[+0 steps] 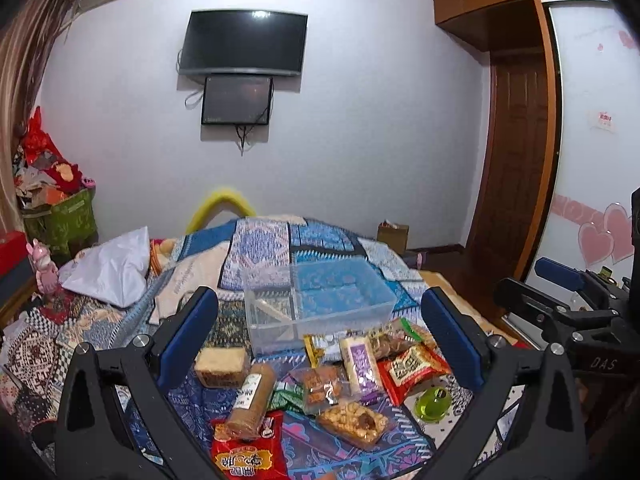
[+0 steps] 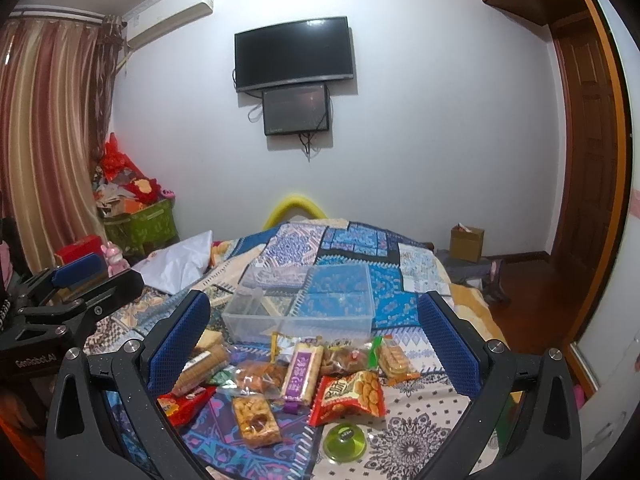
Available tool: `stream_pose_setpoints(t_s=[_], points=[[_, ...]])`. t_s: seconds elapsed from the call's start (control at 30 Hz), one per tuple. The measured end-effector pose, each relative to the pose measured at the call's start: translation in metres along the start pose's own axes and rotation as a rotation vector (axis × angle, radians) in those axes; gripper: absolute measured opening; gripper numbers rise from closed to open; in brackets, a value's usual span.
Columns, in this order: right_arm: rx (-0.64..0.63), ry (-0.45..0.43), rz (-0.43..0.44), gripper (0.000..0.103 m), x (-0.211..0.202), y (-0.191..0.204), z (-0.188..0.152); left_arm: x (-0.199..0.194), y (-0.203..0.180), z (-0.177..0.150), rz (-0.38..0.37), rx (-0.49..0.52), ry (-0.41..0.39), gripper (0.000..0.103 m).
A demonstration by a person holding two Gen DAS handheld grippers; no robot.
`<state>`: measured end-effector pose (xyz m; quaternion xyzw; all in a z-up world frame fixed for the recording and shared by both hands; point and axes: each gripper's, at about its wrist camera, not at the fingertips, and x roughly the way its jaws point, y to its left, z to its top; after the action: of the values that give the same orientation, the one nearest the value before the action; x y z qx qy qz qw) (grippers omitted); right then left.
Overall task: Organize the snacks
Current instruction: 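Grasp the red noodle-snack bag with the left tool while the right tool grasps the green jelly cup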
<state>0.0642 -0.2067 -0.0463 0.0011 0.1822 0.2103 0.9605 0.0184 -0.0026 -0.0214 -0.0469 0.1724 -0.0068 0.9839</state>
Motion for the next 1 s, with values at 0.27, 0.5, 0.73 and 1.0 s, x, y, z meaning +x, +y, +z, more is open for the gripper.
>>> stream_pose_setpoints(t_s=[0.27, 0.5, 0.73, 1.0], points=[[0.039, 0.159, -0.013, 0.103, 0.028, -0.019, -0.032, 0.038, 0.022, -0.038, 0.028, -0.019, 0.174, 0.103], [0.016, 0.268, -0.042, 0.103, 0.042, -0.027, -0.065, 0.065, 0.052, -0.083, 0.088, -0.068, 0.337, 0.086], [0.024, 0.368, -0.02, 0.091, 0.056, -0.031, -0.092, 0.081, 0.074, -0.12, 0.091, -0.134, 0.465, 0.081], [0.058, 0.468, -0.003, 0.076, 0.078, -0.038, -0.115, 0.104, 0.08, -0.156, 0.103, -0.157, 0.595, 0.081]])
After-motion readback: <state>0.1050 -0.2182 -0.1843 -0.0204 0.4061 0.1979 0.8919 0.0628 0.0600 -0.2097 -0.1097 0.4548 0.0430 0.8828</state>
